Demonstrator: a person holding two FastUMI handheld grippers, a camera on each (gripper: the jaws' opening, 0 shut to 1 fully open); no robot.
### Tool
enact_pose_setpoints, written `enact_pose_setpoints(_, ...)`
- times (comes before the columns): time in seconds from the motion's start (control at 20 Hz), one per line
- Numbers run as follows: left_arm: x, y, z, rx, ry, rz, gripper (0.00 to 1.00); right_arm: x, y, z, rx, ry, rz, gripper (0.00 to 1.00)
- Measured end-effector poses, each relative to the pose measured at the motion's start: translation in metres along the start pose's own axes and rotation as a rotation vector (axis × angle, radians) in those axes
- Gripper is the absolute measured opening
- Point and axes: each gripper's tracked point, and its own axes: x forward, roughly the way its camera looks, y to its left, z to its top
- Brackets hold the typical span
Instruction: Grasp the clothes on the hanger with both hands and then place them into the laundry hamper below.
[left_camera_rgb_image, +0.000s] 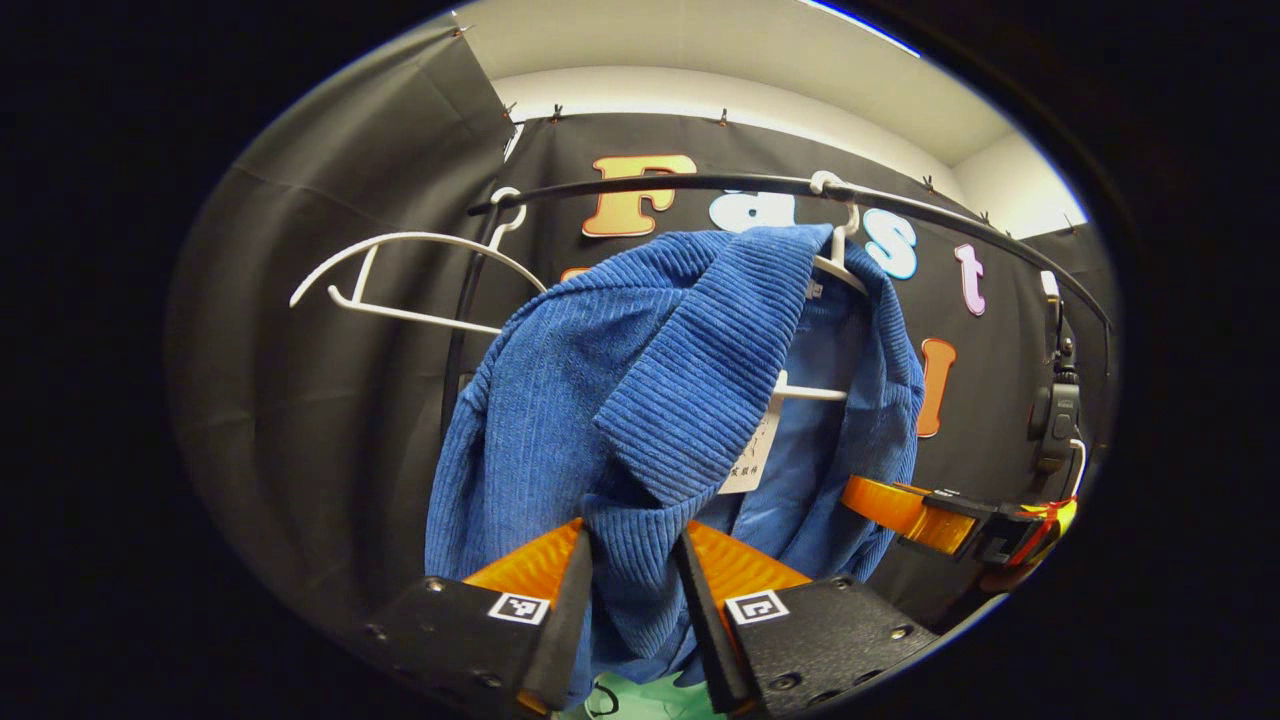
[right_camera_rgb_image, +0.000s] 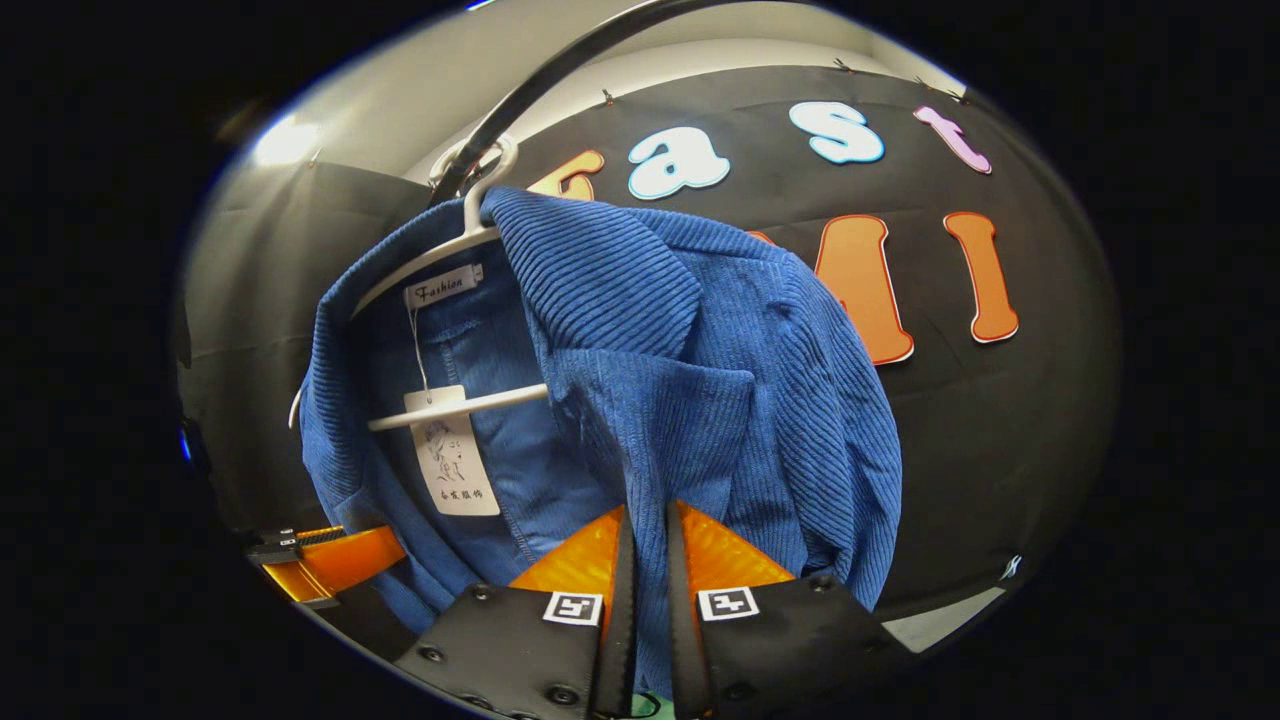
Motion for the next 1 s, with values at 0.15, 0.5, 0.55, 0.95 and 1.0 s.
enact_pose_setpoints(0.15, -0.003, 0.006, 0.01, 0.001, -0.022, 0.018, 0.29, -0.004, -0.002, 0.01, 0.036, -0.018, 0.032, 0.22)
enact_pose_setpoints(0.5, -0.016, 0.017, 0.025, -0.025, -0.046, 0.057, 0.05, -0.016, 0.0, 0.022, 0.078, -0.039, 0.111, 0.14)
enact_pose_setpoints(0.55, -0.017, 0.017, 0.028, -0.018, -0.05, 0.059, 0.05, -0.013, 0.004, 0.022, 0.097, -0.036, 0.13, 0.01)
enact_pose_setpoints(0.95, -0.041, 0.03, 0.083, 0.001, -0.147, 0.094, 0.05, -0.032, -0.001, 0.045, 0.399, -0.035, 0.282, 0.07)
enact_pose_setpoints(1.0, -0.044, 0.034, 0.09, 0.005, -0.158, 0.102, 0.05, -0.032, -0.004, 0.049, 0.449, -0.036, 0.297, 0.07)
